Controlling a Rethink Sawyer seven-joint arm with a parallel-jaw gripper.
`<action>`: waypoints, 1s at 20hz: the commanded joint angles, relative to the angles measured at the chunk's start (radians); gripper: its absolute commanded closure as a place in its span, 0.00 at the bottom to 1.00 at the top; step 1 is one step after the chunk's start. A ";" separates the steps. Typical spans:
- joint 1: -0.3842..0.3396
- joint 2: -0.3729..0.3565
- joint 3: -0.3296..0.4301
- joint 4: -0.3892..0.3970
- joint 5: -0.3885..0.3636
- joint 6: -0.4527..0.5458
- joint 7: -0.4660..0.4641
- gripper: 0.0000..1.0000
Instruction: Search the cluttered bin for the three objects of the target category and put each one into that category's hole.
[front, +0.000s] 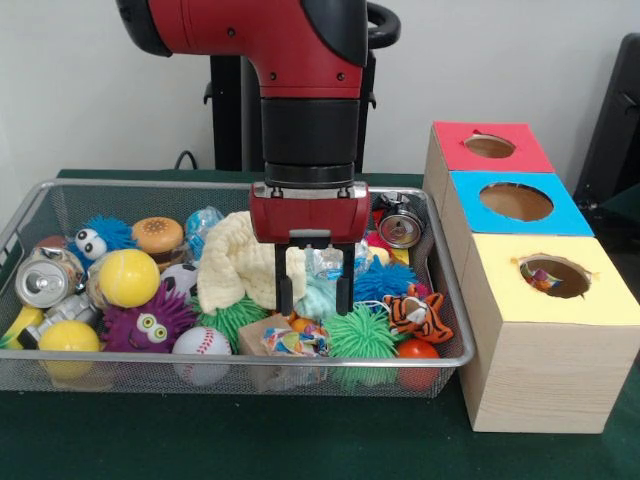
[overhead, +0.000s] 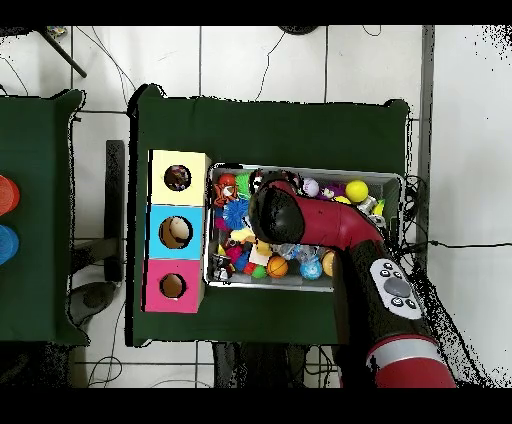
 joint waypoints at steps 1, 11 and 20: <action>-0.003 0.042 0.054 -0.038 -0.025 0.002 0.086 0.00; -0.014 0.025 0.078 -0.025 -0.006 0.065 0.071 0.00; -0.018 0.066 0.072 -0.035 0.000 0.070 0.077 0.00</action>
